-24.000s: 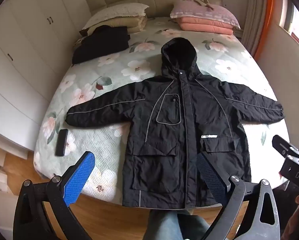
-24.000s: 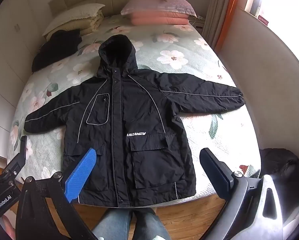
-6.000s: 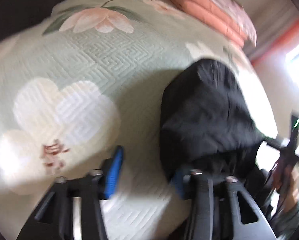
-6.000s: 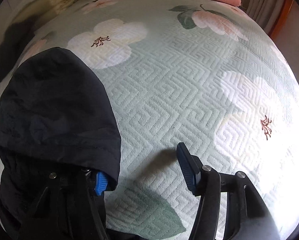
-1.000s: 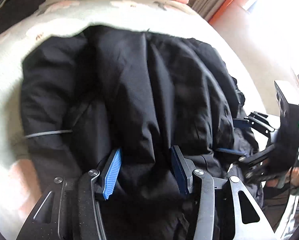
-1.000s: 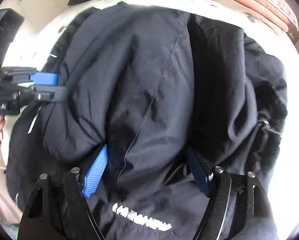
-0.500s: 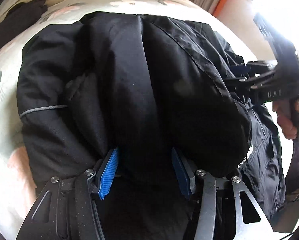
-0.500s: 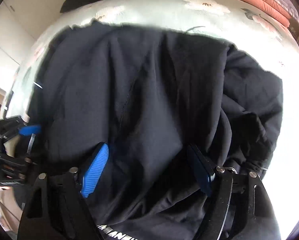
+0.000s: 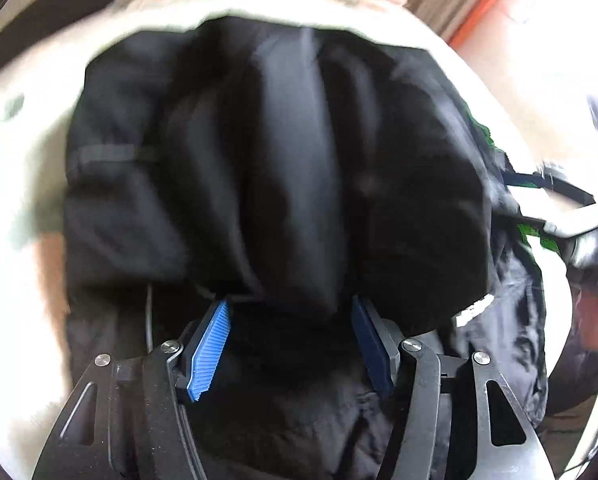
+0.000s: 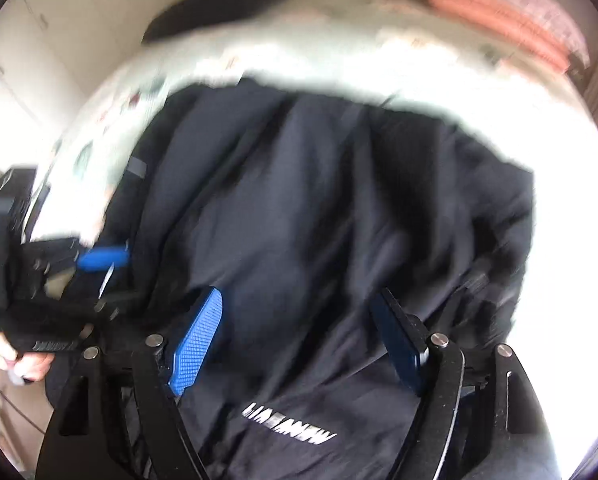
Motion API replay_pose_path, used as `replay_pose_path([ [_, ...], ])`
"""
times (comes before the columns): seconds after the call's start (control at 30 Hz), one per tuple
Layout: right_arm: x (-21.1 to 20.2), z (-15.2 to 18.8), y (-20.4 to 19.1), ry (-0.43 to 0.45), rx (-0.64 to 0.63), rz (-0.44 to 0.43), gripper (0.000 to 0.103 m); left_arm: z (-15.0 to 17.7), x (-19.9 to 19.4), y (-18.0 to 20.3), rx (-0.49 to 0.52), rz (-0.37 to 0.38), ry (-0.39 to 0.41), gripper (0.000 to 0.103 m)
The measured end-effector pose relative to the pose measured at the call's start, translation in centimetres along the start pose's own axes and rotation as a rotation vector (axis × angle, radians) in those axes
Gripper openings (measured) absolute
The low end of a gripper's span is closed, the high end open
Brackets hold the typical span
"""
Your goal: Fold large clothes
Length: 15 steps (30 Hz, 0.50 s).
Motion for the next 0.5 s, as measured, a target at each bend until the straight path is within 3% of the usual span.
replay_pose_path([
  [0.1, 3.0, 1.5, 0.8, 0.001, 0.047, 0.02, 0.082, 0.7, 1.1, -0.8, -0.045, 0.058, -0.008, 0.067],
  [0.2, 2.4, 1.4, 0.2, 0.022, 0.034, 0.049, 0.082, 1.4, 0.0, -0.8, -0.015, 0.043, 0.013, 0.067],
  [0.37, -2.4, 5.0, -0.8, 0.07, 0.147, 0.003, 0.082, 5.4, -4.6, -3.2, 0.007, 0.042, 0.02, 0.067],
  [0.5, -6.6, 11.5, -0.9, 0.078, 0.242, 0.063, 0.084, 9.6, -8.5, -6.0, -0.036, 0.048, 0.012, 0.067],
])
Point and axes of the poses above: each gripper's, at about its wrist camera, not at the fingertips, and x roughly the way its jaws point, y to its right, z to its underside, the point moved 5 cm from there along x, roughly the way its jaws point, and after that the axes turned 14 degrees about -z, right-handed, at the moved point
